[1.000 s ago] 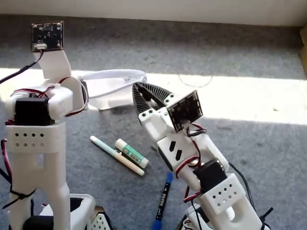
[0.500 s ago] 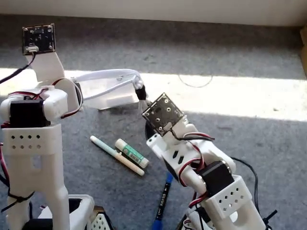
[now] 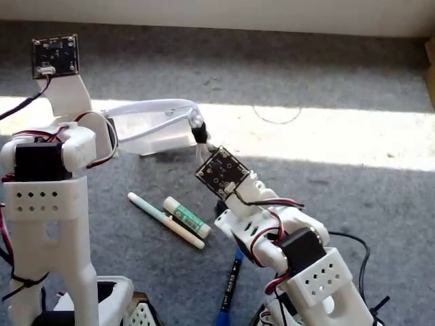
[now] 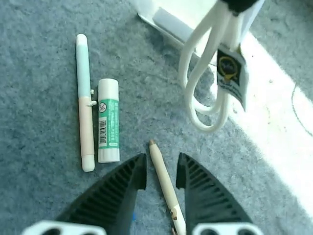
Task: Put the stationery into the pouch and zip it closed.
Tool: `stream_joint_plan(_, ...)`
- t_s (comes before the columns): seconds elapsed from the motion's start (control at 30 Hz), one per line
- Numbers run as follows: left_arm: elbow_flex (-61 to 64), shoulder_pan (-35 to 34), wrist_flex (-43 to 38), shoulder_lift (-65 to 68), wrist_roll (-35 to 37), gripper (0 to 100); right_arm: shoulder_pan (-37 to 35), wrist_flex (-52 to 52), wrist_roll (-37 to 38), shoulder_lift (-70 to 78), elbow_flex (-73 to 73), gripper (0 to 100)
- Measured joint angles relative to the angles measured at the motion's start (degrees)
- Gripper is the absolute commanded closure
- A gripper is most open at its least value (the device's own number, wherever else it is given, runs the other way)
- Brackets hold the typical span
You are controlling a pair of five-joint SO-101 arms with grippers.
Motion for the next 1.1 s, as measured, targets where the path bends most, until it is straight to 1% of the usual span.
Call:
stream_joint_plan(0.17, 0.09, -4.4, -0.53, 0.0, 1.23, 99, 1.41, 0.0, 0.35, 0.0, 0.18, 88.7)
stream_joint_plan(0.23, 0.09, -5.27, -0.97, 0.0, 1.85, 99, 1.41, 0.0, 0.7, 0.62, 0.18, 86.7)
stream_joint_plan(0.37, 0.44, -5.54, -1.23, 0.0, 1.76, 99, 1.41, 0.0, 3.34, 7.38, 0.18, 85.5)
stream_joint_plan(0.6, 0.62, -5.8, -1.23, 0.0, 2.02, 99, 1.41, 0.0, 4.13, 19.43, 0.18, 85.3)
stream_joint_plan(0.73, 0.62, -5.8, -1.32, 0.0, 2.02, 99, 1.41, -0.09, 8.44, 23.03, 0.18, 85.3)
stream_joint_plan(0.9, 0.62, -5.8, -1.32, 0.0, 2.02, 99, 1.41, -5.89, 11.78, 26.64, 0.18, 85.3)
stream_joint_plan(1.1, 0.62, -5.8, -1.32, 0.0, 2.02, 99, 1.41, -10.81, 12.48, 32.88, 0.18, 85.3)
